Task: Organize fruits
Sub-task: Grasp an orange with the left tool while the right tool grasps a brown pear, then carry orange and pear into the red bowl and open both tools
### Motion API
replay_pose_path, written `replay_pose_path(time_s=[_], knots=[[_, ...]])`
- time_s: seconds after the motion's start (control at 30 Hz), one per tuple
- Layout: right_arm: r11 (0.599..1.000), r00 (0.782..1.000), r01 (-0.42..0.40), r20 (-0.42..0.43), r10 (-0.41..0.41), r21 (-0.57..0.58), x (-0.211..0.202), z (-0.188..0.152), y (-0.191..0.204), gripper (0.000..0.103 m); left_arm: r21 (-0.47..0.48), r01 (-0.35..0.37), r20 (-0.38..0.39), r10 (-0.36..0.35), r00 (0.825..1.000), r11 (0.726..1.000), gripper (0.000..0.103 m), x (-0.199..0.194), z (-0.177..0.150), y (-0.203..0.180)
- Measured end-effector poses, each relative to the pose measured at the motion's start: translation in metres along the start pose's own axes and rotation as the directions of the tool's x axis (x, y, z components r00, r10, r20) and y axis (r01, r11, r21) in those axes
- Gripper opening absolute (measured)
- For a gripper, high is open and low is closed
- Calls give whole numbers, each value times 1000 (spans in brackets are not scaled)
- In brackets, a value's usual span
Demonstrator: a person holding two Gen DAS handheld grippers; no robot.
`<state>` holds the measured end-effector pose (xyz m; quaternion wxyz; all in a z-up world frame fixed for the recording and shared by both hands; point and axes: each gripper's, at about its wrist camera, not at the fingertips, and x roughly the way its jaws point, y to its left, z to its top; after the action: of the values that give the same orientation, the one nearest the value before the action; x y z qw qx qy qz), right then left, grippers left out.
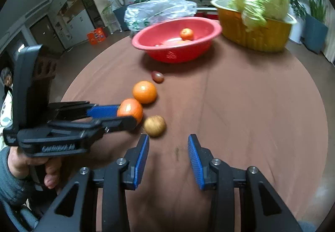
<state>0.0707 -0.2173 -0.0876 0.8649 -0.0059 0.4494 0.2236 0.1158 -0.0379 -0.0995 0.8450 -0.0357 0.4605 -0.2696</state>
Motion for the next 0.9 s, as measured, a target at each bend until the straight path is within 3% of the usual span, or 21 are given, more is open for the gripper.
replay_pose_path(time_s=[0.23,0.43,0.63,0.9], knots=[[998,999,1,-41,-3,-59,21,11,14,42,-10,-47,7,47,999,999,37,-15,-15,11],[991,996,49,-66,-57,-123,36,14,25,40,-29,-52,14,53,999,998,37,-21,-19,20],[989,995,66,-65,-75,-136,38,16,27,29,-27,-49,16,49,999,998,37,-20,-19,21],[995,998,44,-35,-47,-89,23,22,20,29,-27,-55,32,56,998,998,37,-28,-14,22]])
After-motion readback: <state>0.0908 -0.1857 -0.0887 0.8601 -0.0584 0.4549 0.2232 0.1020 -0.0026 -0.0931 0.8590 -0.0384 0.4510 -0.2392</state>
